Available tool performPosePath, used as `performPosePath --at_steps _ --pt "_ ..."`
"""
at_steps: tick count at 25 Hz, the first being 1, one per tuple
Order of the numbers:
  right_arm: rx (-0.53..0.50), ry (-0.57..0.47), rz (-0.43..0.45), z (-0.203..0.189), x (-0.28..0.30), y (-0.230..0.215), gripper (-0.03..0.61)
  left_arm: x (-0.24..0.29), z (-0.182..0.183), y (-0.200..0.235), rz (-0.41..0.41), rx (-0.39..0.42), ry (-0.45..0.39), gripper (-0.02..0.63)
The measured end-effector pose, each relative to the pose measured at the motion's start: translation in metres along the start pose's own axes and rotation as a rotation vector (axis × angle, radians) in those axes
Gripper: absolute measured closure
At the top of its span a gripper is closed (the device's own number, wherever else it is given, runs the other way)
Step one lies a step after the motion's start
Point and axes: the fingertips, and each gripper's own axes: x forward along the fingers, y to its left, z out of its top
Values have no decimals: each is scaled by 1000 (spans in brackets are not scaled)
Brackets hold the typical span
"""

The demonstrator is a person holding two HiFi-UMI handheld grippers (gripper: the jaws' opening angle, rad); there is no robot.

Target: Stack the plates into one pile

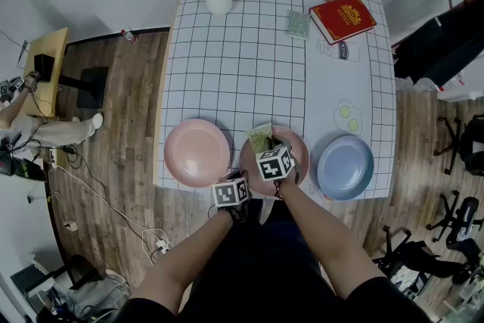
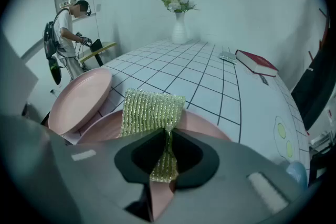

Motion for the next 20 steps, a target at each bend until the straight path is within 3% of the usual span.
performPosePath --at_steps 12,20 --pt "73 61 -176 -30 -20 -66 522 1 0 1 -7 -4 -1 572" --pt "117 94 -265 -55 -36 -83 522 1 0 0 -17 -9 -4 572"
